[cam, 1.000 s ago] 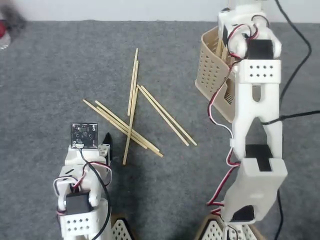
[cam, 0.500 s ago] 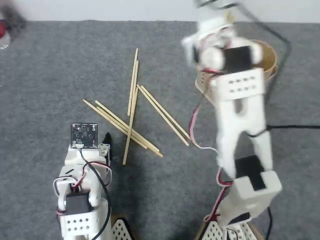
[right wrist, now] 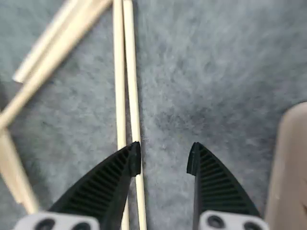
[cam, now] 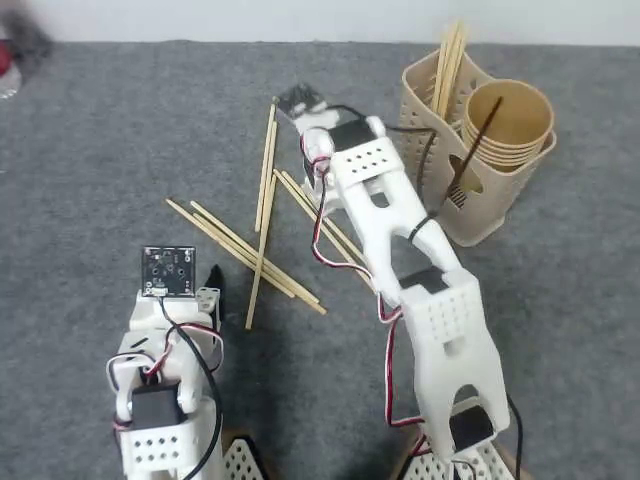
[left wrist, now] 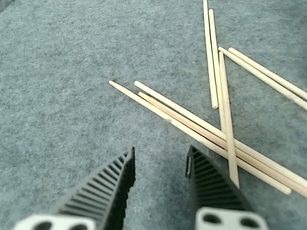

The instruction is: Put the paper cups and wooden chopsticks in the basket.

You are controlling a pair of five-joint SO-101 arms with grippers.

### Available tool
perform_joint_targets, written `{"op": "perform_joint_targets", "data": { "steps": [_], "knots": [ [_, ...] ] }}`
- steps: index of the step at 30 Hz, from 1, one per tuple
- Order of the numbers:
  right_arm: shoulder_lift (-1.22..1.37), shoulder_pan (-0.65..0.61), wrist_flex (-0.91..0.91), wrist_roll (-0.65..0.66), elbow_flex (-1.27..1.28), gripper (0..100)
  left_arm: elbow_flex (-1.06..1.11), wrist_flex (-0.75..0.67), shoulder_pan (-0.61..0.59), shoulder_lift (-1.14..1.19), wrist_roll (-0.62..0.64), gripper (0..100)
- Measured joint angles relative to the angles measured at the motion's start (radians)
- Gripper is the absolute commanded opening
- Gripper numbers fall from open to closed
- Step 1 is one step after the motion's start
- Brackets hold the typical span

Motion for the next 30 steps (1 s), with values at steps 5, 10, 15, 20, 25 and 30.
{"op": "perform_joint_targets", "data": {
  "steps": [5, 10, 15, 20, 25, 30],
  "knots": [
    [0.063, -0.012, 0.000, 0.000, 0.000, 17.2, 0.000, 0.000, 0.000, 0.000, 0.000, 17],
    [0.066, -0.057, 0.003, 0.000, 0.000, 17.2, 0.000, 0.000, 0.000, 0.000, 0.000, 17],
    [0.066, -0.094, 0.003, 0.000, 0.000, 17.2, 0.000, 0.000, 0.000, 0.000, 0.000, 17],
    [0.066, -0.094, 0.003, 0.000, 0.000, 10.7, 0.000, 0.000, 0.000, 0.000, 0.000, 17],
    [0.066, -0.077, 0.003, 0.005, 0.000, 3.4, 0.000, 0.000, 0.000, 0.000, 0.000, 17],
    [0.114, -0.055, 0.002, 0.098, -0.018, 10.4, 0.000, 0.000, 0.000, 0.000, 0.000, 17]
  ]
}}
